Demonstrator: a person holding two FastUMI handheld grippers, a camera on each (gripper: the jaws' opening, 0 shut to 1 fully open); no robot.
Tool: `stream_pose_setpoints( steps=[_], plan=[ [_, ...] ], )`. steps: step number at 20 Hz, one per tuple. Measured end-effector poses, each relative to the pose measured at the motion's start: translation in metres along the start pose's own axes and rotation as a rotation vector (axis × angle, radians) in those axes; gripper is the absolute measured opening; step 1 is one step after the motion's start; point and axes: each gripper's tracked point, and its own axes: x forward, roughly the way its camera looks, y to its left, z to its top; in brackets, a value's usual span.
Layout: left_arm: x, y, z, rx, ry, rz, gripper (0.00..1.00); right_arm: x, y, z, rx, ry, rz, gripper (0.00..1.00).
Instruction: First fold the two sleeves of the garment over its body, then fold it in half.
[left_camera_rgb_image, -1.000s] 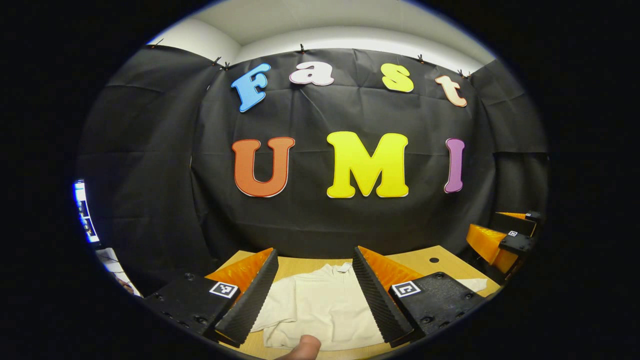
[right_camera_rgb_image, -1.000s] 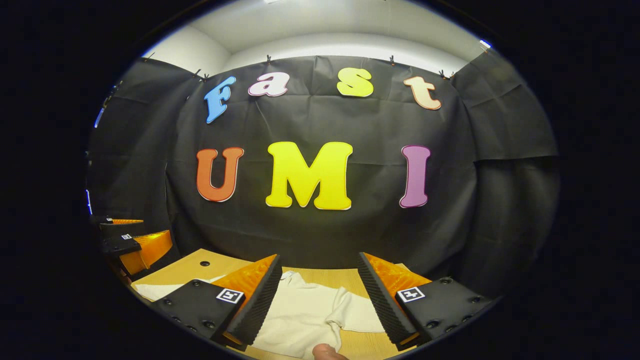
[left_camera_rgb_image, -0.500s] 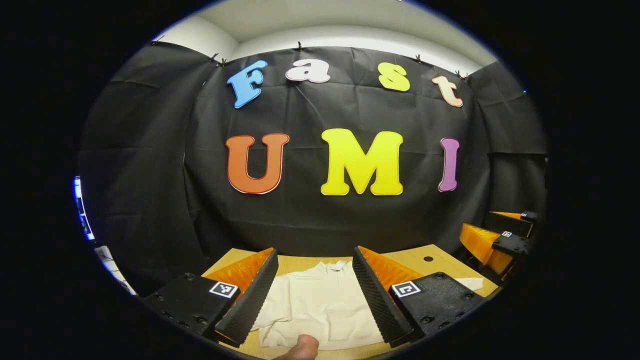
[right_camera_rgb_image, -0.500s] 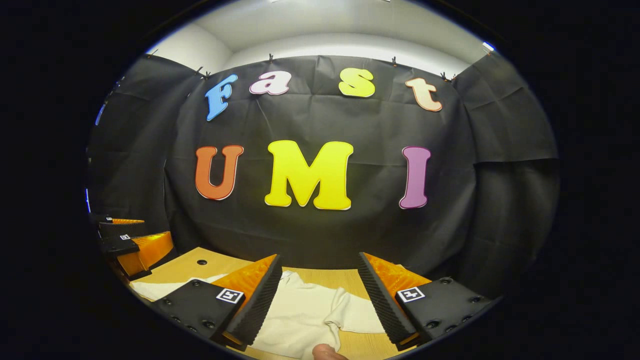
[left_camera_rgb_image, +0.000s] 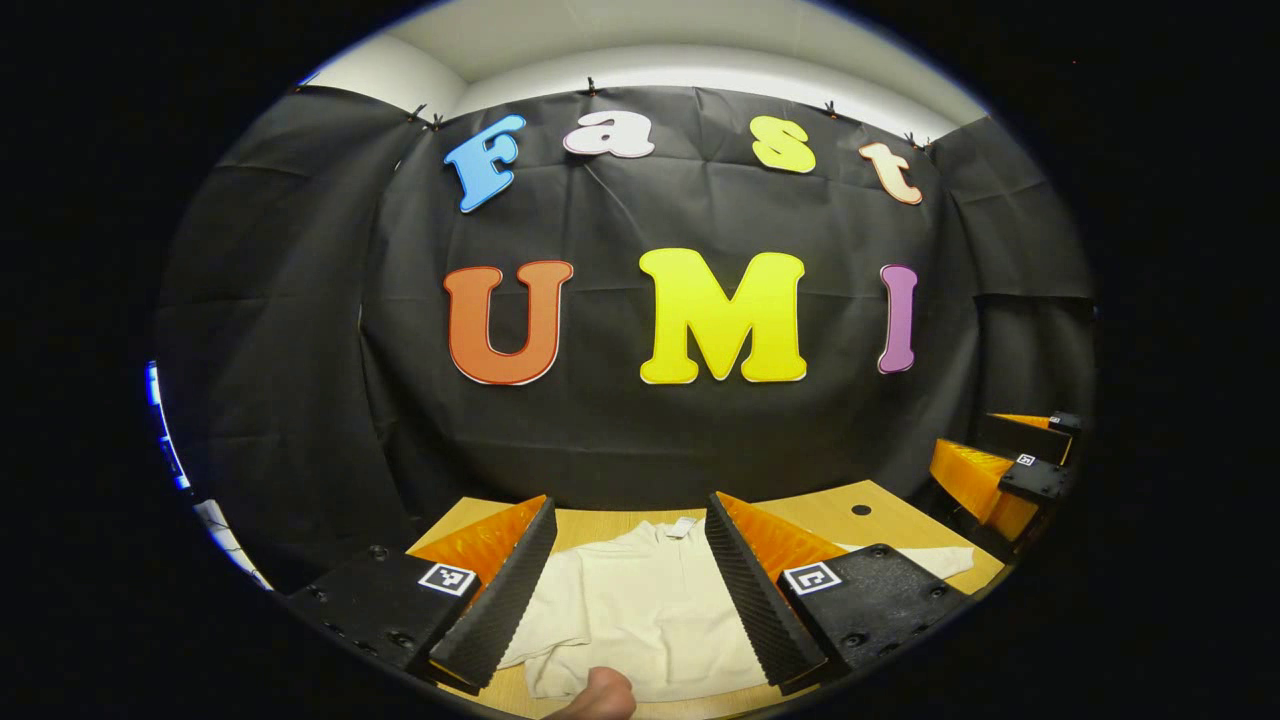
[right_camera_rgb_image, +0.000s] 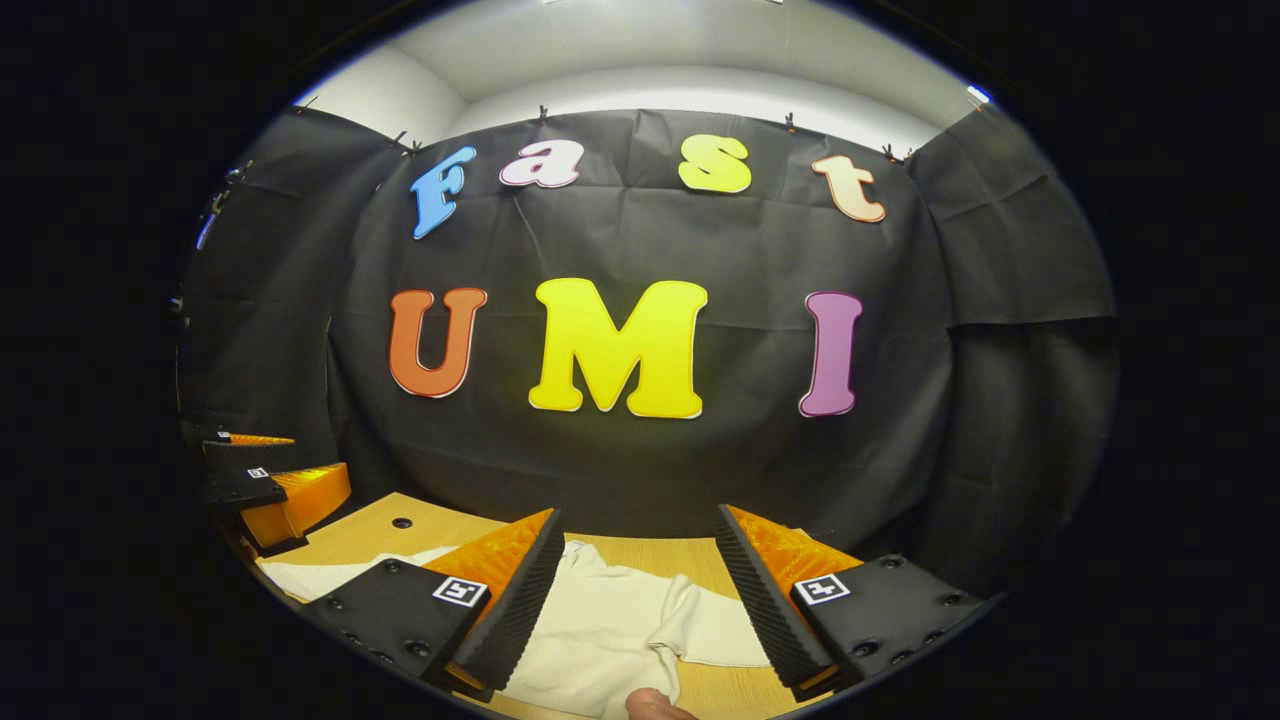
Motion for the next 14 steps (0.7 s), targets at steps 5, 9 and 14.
stream_pose_setpoints(
  steps=[5, 9, 14],
  plan=[
    [0.003, -0.028, -0.013, -0.054, 0.041, -0.010, 0.95, 0.014, -0.070, -0.036, 0.001, 0.040, -0.093, 0.95],
    [0.002, -0.038, -0.022, -0.115, 0.072, 0.041, 0.95, 0.028, -0.154, -0.089, 0.015, 0.110, -0.178, 0.95],
    [-0.008, -0.053, -0.031, -0.091, 0.116, 0.131, 0.96, 0.040, -0.276, -0.188, 0.022, 0.294, -0.322, 0.95]
  ],
)
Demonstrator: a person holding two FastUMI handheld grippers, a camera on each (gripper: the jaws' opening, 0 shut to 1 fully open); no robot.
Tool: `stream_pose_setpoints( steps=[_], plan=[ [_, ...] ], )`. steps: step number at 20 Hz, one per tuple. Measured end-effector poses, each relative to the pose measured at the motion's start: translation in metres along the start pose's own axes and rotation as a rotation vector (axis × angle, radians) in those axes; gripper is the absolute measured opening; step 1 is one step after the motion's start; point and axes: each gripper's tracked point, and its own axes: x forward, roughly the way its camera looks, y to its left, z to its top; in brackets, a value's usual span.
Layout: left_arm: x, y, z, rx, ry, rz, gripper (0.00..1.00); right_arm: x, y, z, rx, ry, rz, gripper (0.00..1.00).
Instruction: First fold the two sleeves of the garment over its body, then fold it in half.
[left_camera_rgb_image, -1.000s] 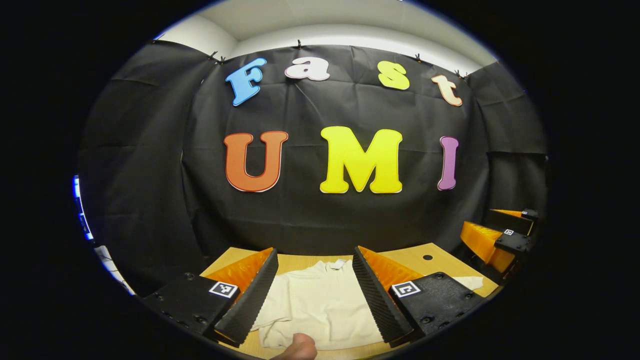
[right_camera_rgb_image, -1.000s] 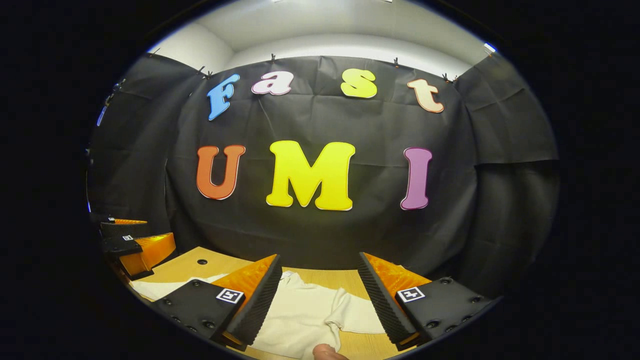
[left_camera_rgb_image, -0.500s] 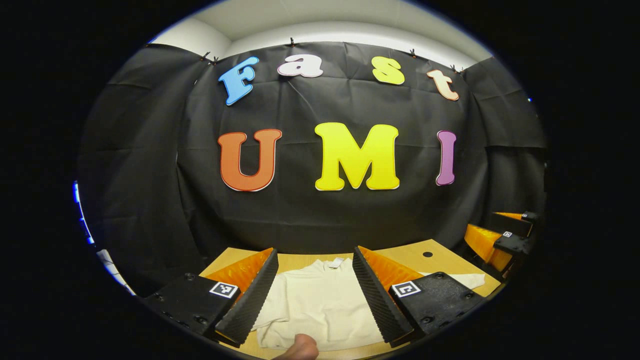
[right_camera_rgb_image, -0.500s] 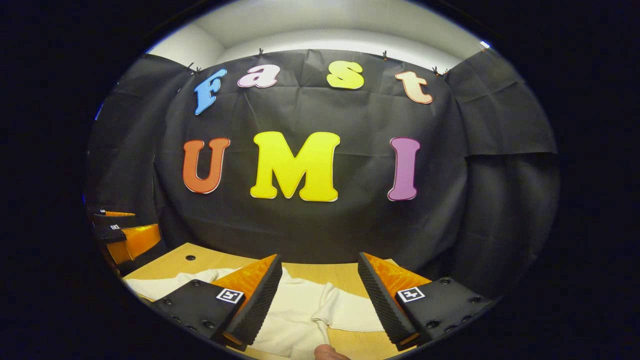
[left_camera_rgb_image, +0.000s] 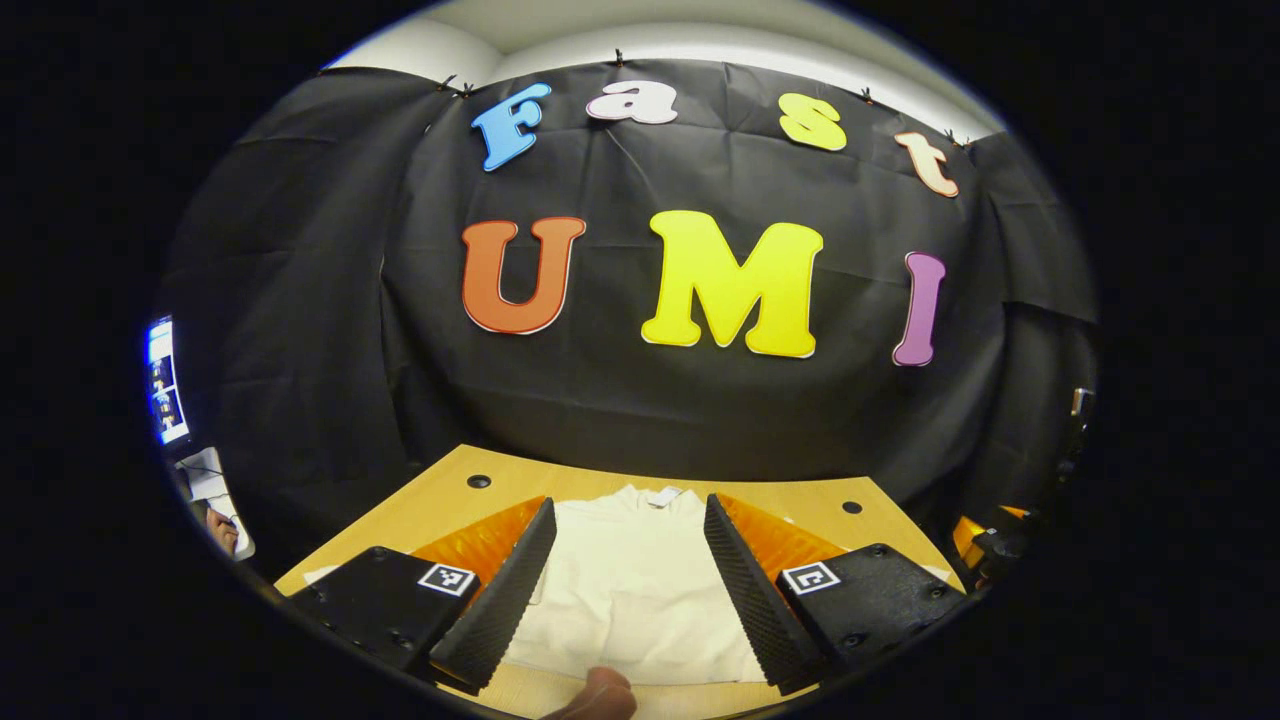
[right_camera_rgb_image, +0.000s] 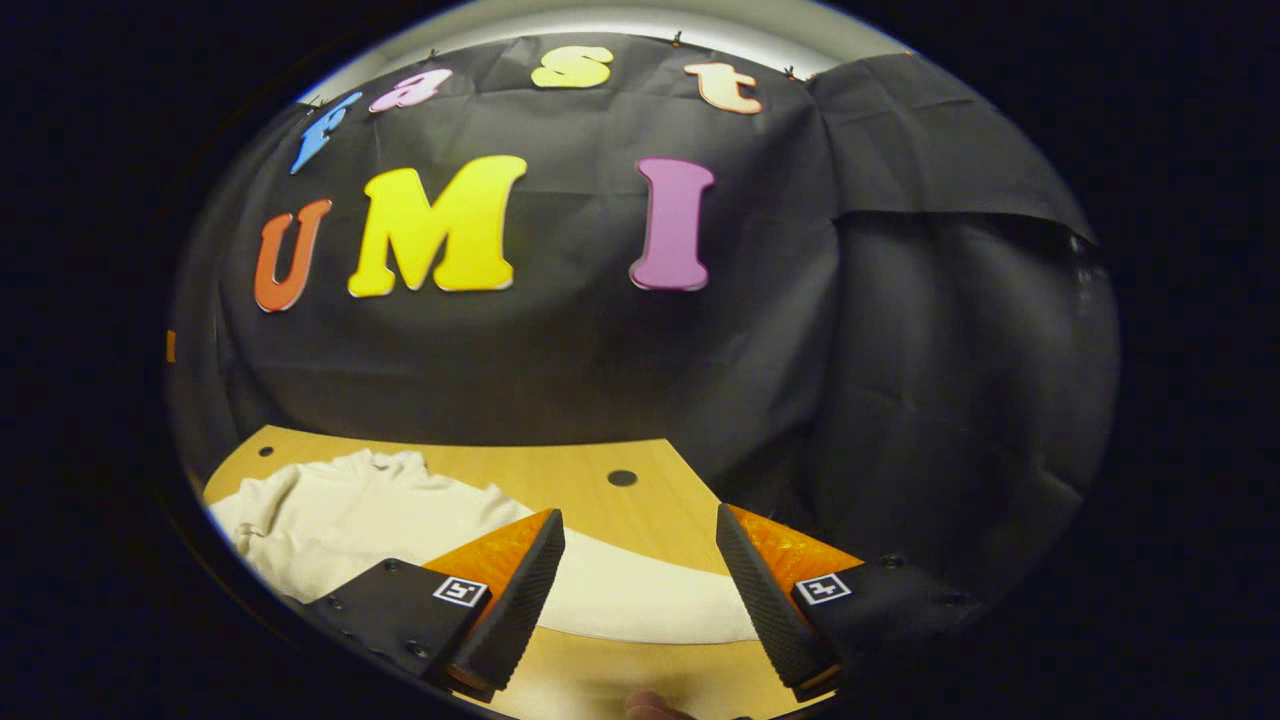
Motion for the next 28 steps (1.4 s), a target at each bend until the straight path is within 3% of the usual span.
stream_pose_setpoints(
  steps=[2, 3, 7, 9, 14, 22, 23, 25, 26, 27, 28],
  plan=[
    [-0.006, -0.008, 0.000, 0.020, 0.003, 0.034, 1.00, 0.028, -0.038, -0.038, -0.013, 0.084, -0.047, 0.95],
    [-0.011, -0.011, 0.000, 0.029, 0.005, 0.052, 0.95, 0.043, -0.053, -0.055, -0.014, 0.118, -0.064, 0.95],
    [-0.024, -0.029, 0.002, 0.049, -0.002, 0.101, 0.95, 0.086, -0.097, -0.105, 0.000, 0.245, -0.146, 0.95],
    [-0.030, -0.038, 0.004, 0.045, -0.010, 0.110, 0.95, 0.098, -0.099, -0.124, 0.018, 0.304, -0.146, 0.96],
    [-0.038, -0.040, 0.040, 0.046, -0.186, 0.103, 0.95, 0.100, -0.111, -0.160, 0.061, 0.431, -0.167, 0.95],
    [-0.033, -0.017, 0.030, 0.005, -0.156, 0.091, 0.95, 0.105, -0.101, -0.185, 0.185, 0.546, -0.183, 0.95],
    [-0.033, -0.012, 0.031, 0.006, -0.160, 0.096, 0.95, 0.104, -0.094, -0.188, 0.226, 0.564, -0.180, 0.92],
    [-0.033, 0.001, 0.027, 0.008, -0.148, 0.100, 0.95, 0.106, -0.092, -0.189, 0.234, 0.574, -0.190, 0.72],
    [-0.034, 0.007, 0.025, 0.010, -0.144, 0.100, 0.95, 0.108, -0.090, -0.186, 0.214, 0.573, -0.183, 0.72],
    [-0.036, 0.012, 0.025, 0.015, -0.141, 0.102, 0.95, 0.109, -0.081, -0.189, 0.189, 0.577, -0.171, 0.58],
    [-0.036, 0.018, 0.025, 0.026, -0.142, 0.104, 0.95, 0.110, -0.074, -0.187, 0.158, 0.570, -0.158, 0.52]
  ],
)
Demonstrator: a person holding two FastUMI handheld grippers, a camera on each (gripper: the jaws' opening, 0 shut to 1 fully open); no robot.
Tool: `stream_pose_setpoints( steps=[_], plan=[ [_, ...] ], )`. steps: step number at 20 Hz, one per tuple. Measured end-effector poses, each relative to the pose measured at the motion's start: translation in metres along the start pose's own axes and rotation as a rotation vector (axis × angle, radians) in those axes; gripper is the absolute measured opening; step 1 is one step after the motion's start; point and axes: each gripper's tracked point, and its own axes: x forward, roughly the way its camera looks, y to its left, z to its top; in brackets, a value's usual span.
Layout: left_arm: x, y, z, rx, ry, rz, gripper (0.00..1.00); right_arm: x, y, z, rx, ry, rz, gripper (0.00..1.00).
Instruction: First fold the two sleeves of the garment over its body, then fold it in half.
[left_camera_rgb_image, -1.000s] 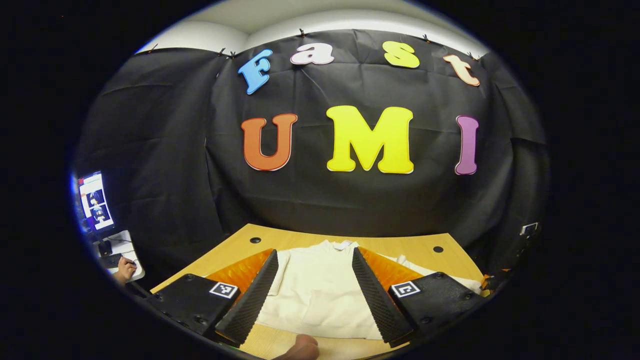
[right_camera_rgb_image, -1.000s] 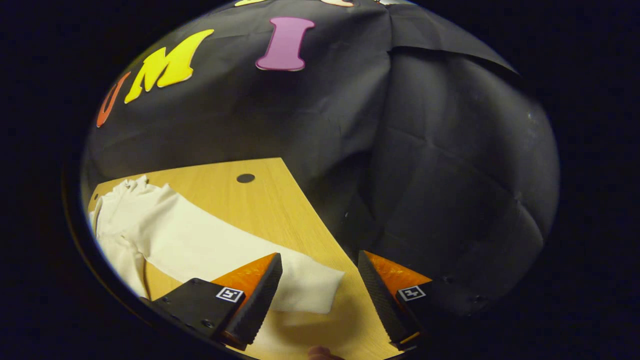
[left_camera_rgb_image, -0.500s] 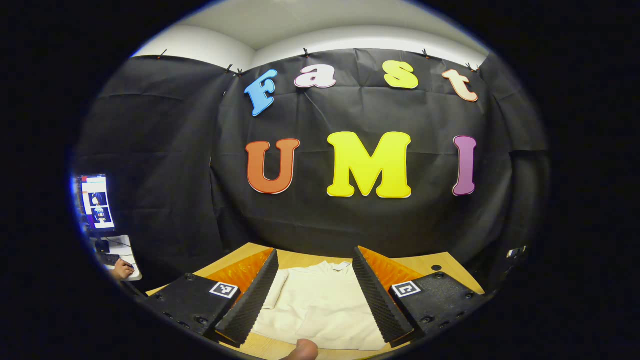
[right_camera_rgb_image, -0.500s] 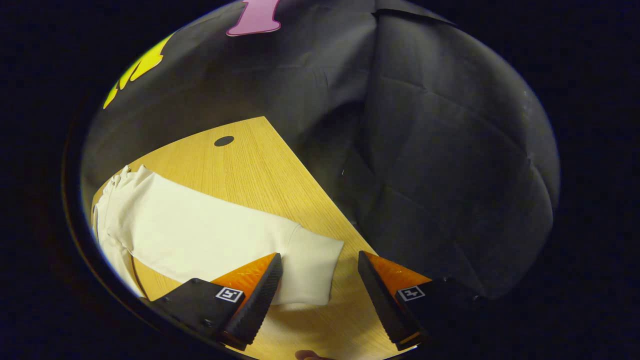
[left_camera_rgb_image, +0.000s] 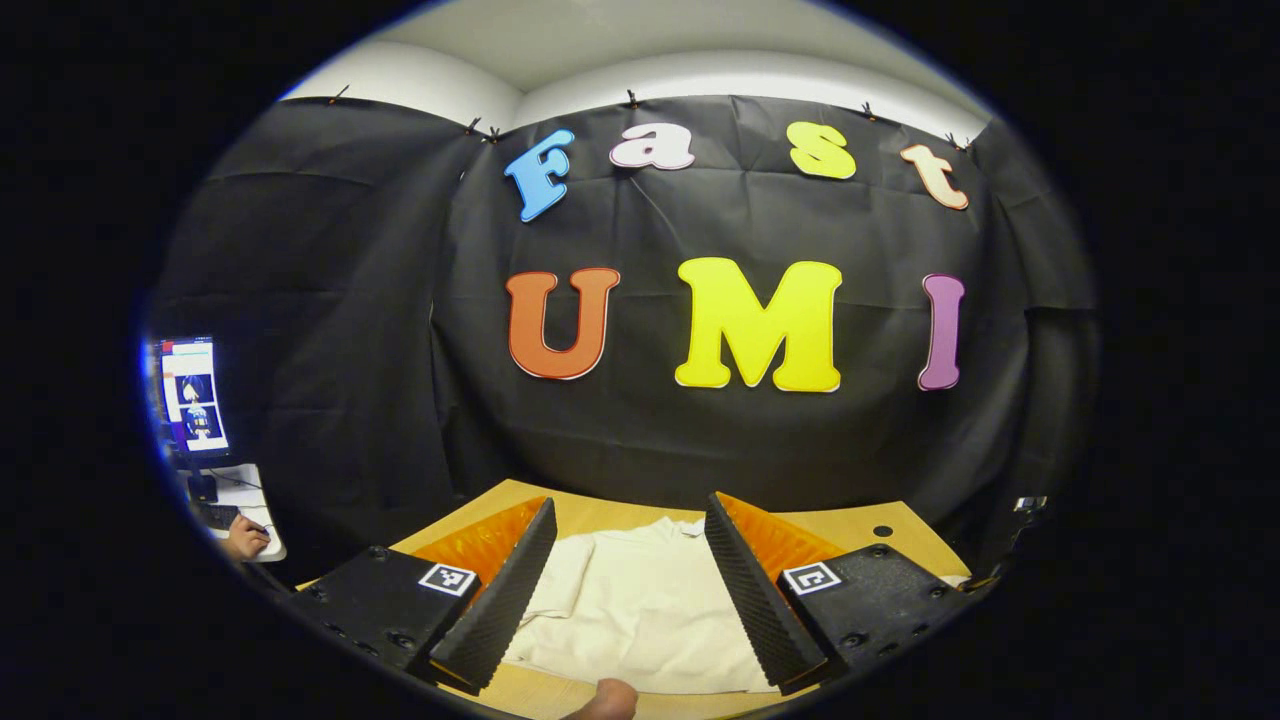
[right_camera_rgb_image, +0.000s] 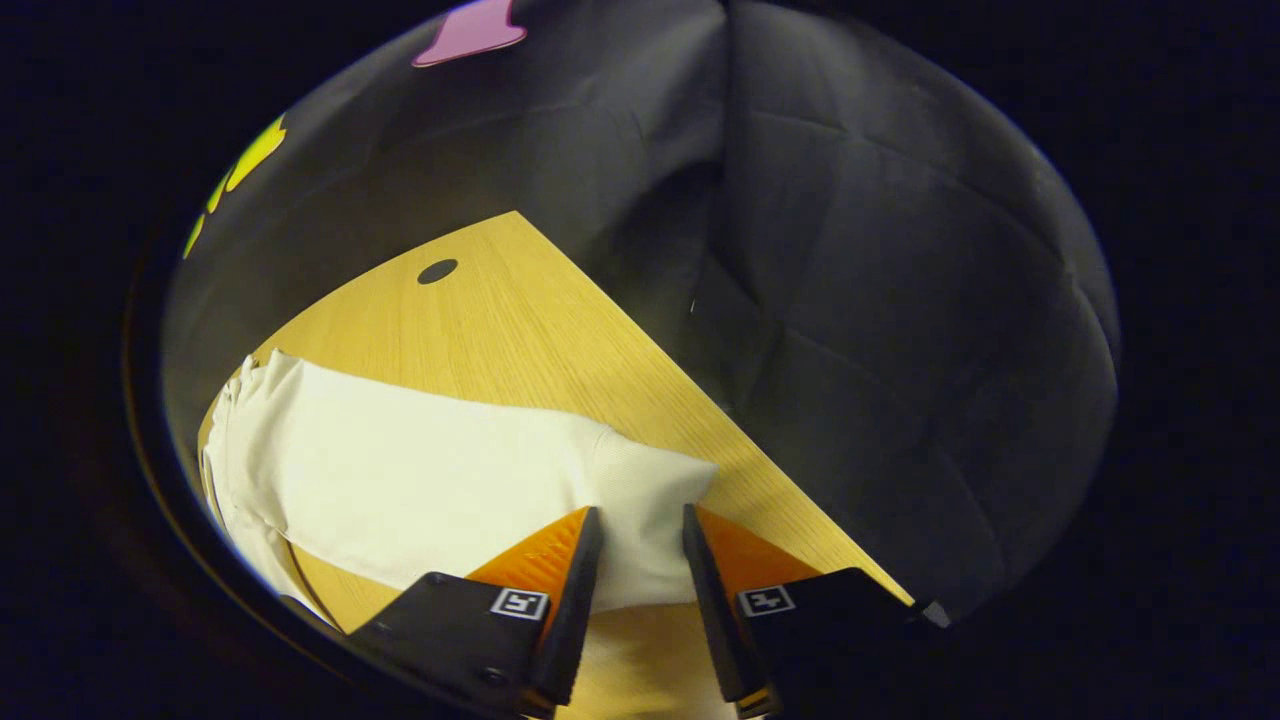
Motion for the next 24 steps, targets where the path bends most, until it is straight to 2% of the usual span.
stream_pose_setpoints(
  steps=[1, 3, 6, 10, 12, 13, 14, 15, 17, 20, 24],
  plan=[
    [0.000, 0.005, 0.001, 0.010, -0.005, -0.002, 0.95, 0.000, 0.002, 0.000, -0.038, 0.000, -0.009, 0.34],
    [-0.001, 0.016, 0.000, 0.034, -0.011, -0.003, 0.95, -0.002, 0.000, 0.001, -0.095, -0.008, -0.037, 0.13],
    [0.001, 0.033, -0.007, 0.050, -0.001, 0.000, 0.95, -0.004, 0.003, 0.002, -0.061, 0.006, -0.060, 0.03],
    [0.007, 0.064, -0.013, 0.061, 0.007, 0.014, 0.95, -0.017, 0.008, 0.009, 0.024, -0.005, -0.037, 0.02],
    [0.013, 0.080, -0.017, 0.051, 0.008, 0.020, 0.95, -0.026, 0.014, 0.020, 0.023, -0.025, -0.025, 0.00],
    [0.016, 0.086, -0.021, 0.047, 0.014, 0.022, 0.95, -0.034, 0.018, 0.025, 0.011, -0.036, -0.020, 0.00],
    [0.020, 0.092, -0.024, 0.044, 0.020, 0.023, 1.00, -0.045, 0.020, 0.029, 0.000, -0.046, -0.016, 0.00],
    [0.023, 0.098, -0.026, 0.043, 0.021, 0.024, 0.95, -0.060, 0.024, 0.035, 0.001, -0.057, -0.015, 0.00],
    [0.032, 0.111, -0.030, 0.047, 0.008, 0.027, 0.95, -0.086, 0.033, 0.048, 0.016, -0.080, 0.002, 0.00],
    [0.046, 0.135, -0.044, 0.055, 0.032, 0.047, 0.95, -0.116, 0.077, 0.065, -0.016, -0.117, 0.058, 0.00],
    [0.059, 0.154, -0.064, 0.032, 0.069, 0.036, 0.96, -0.160, 0.181, 0.088, -0.072, -0.159, 0.230, 0.00]
  ],
)
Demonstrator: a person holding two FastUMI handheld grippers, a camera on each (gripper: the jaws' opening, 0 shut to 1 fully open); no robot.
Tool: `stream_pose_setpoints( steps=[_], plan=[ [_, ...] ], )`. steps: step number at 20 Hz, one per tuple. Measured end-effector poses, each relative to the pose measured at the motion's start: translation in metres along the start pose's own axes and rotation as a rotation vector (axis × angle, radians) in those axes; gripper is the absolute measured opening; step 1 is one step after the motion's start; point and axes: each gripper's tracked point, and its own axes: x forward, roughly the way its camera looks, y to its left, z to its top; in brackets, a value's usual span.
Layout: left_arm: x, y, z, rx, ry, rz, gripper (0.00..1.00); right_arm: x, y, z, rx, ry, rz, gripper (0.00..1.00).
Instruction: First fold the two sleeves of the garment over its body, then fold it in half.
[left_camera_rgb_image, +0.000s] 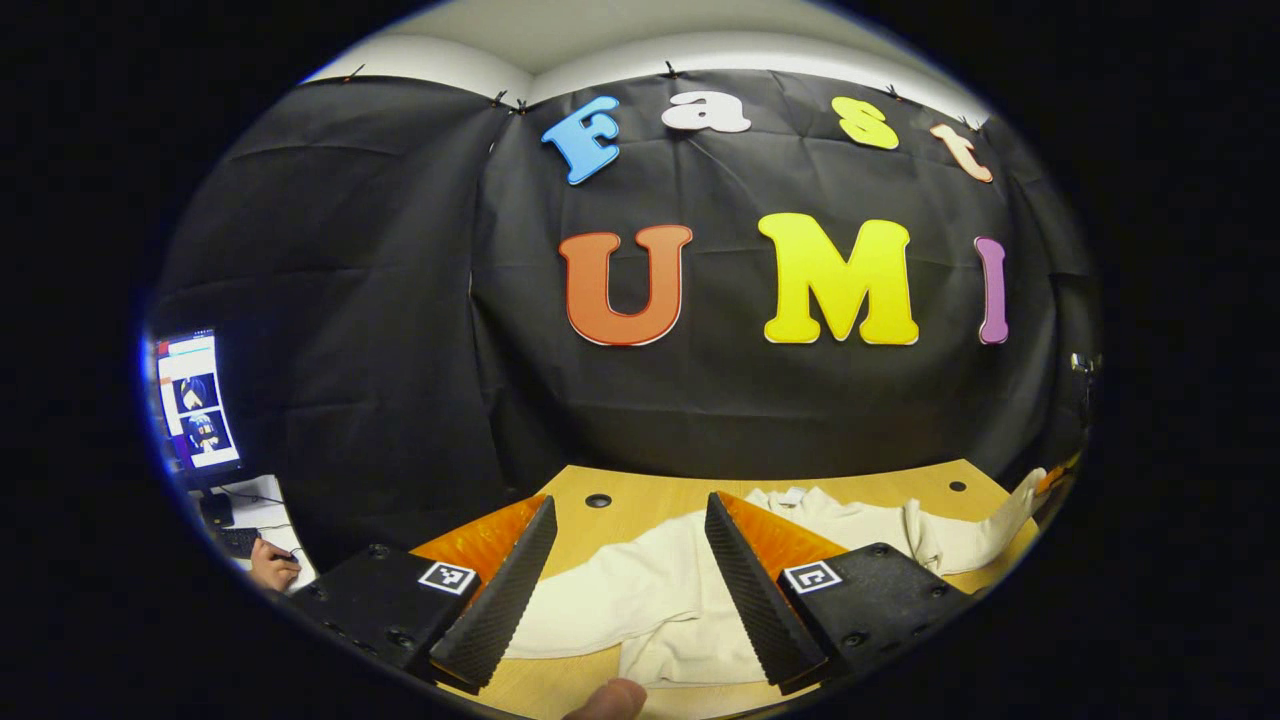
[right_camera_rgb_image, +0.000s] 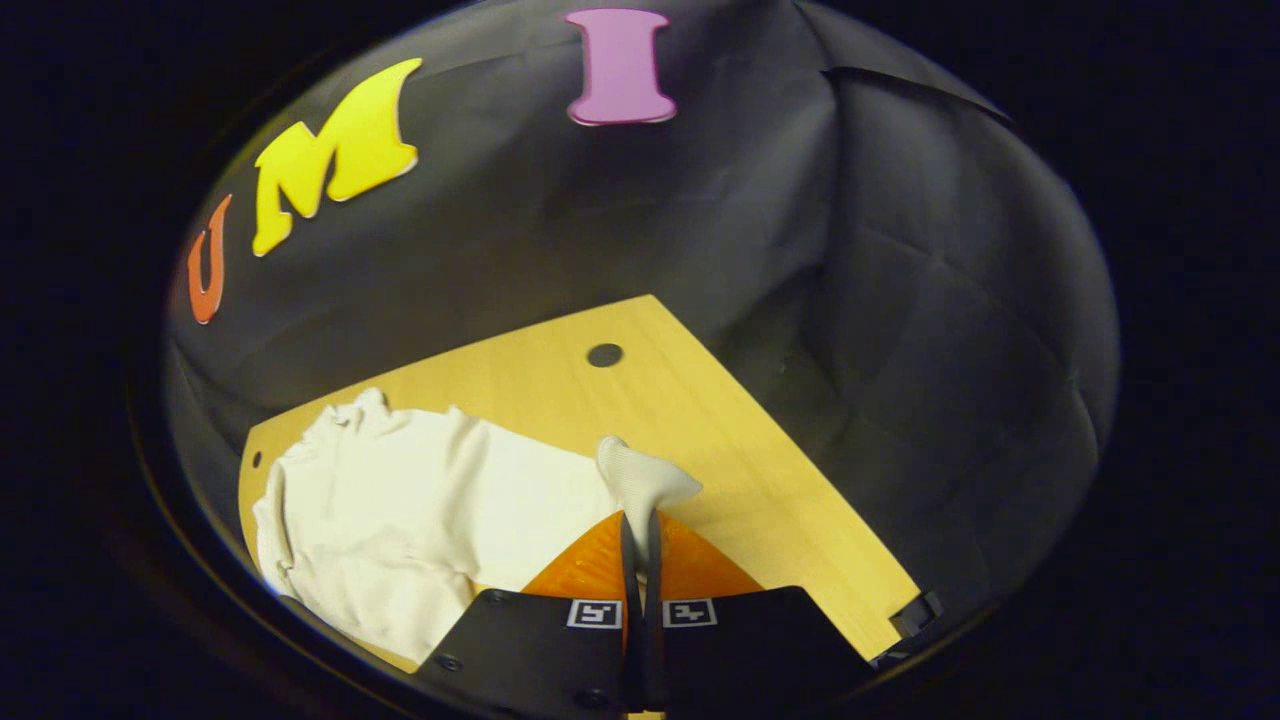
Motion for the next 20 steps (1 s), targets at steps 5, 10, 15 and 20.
stream_pose_setpoints(
  steps=[5, 10, 15, 20],
  plan=[
    [0.010, 0.020, -0.017, 0.011, 0.029, -0.023, 0.96, -0.023, 0.163, 0.026, -0.107, -0.046, 0.248, 0.00],
    [0.017, 0.050, -0.031, 0.031, 0.046, -0.018, 0.96, -0.023, 0.304, 0.009, -0.240, -0.019, 0.416, 0.00],
    [0.020, 0.074, -0.047, 0.078, 0.054, -0.030, 0.96, -0.006, 0.428, -0.039, -0.314, 0.056, 0.481, 0.00],
    [0.011, 0.088, -0.064, 0.104, 0.066, -0.042, 0.95, 0.020, 0.502, -0.099, -0.372, 0.150, 0.516, 0.00]
  ],
)
